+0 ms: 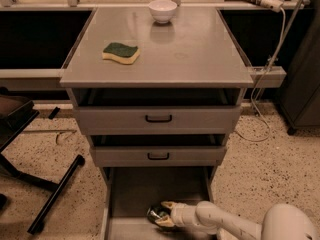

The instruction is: Place green can into bottom drawer

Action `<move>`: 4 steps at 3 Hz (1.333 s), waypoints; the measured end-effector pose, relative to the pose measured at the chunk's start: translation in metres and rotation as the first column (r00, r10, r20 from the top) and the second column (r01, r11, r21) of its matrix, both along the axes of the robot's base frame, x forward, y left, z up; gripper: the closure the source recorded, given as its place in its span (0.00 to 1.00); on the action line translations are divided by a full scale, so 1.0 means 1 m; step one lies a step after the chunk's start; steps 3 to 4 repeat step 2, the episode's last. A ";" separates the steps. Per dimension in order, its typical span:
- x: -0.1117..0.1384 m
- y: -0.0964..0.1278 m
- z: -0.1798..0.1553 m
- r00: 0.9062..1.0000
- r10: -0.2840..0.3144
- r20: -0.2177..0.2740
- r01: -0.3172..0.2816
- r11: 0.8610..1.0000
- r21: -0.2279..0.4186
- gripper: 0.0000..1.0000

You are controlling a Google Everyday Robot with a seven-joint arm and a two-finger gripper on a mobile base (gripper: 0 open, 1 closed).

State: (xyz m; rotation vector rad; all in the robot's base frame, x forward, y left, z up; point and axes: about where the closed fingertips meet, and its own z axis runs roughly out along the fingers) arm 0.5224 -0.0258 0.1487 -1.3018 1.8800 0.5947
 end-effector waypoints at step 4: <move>0.000 0.000 0.000 1.000 0.000 0.000 0.000 1.000 0.000 0.00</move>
Offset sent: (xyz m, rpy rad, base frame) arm 0.0000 0.0000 0.0000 0.0000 0.0000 0.0000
